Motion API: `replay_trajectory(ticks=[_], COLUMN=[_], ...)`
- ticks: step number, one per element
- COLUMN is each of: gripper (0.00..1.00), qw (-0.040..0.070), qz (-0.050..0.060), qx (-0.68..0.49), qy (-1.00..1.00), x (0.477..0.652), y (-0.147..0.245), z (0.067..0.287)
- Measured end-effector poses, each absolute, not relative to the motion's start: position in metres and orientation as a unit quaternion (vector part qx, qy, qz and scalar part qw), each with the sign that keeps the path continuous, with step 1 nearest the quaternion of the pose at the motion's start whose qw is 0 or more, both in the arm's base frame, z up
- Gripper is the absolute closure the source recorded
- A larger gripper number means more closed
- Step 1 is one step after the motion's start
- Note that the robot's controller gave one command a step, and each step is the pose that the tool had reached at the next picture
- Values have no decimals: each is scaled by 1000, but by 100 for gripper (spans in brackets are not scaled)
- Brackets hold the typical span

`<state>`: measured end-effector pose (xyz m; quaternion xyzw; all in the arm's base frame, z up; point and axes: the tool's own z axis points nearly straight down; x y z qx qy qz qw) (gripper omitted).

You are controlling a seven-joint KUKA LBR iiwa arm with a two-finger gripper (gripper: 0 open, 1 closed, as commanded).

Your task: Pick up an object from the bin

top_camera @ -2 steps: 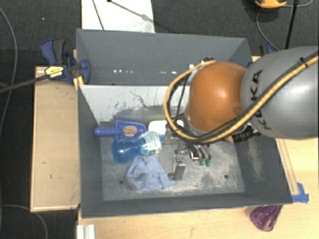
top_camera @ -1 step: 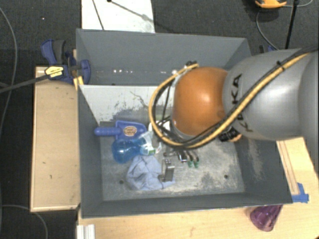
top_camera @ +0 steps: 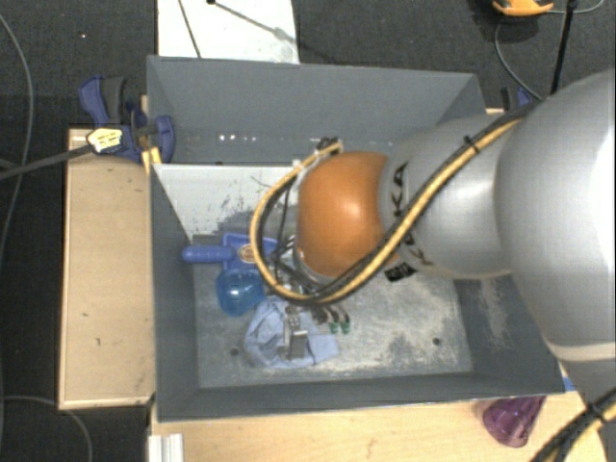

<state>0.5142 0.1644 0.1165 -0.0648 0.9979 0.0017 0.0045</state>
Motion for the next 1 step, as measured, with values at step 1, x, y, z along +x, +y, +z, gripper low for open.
replay_trajectory(ticks=[1], gripper=[0], qw=[2], qz=[1], qx=[-92], qy=[996], x=[511], y=[174], z=[75])
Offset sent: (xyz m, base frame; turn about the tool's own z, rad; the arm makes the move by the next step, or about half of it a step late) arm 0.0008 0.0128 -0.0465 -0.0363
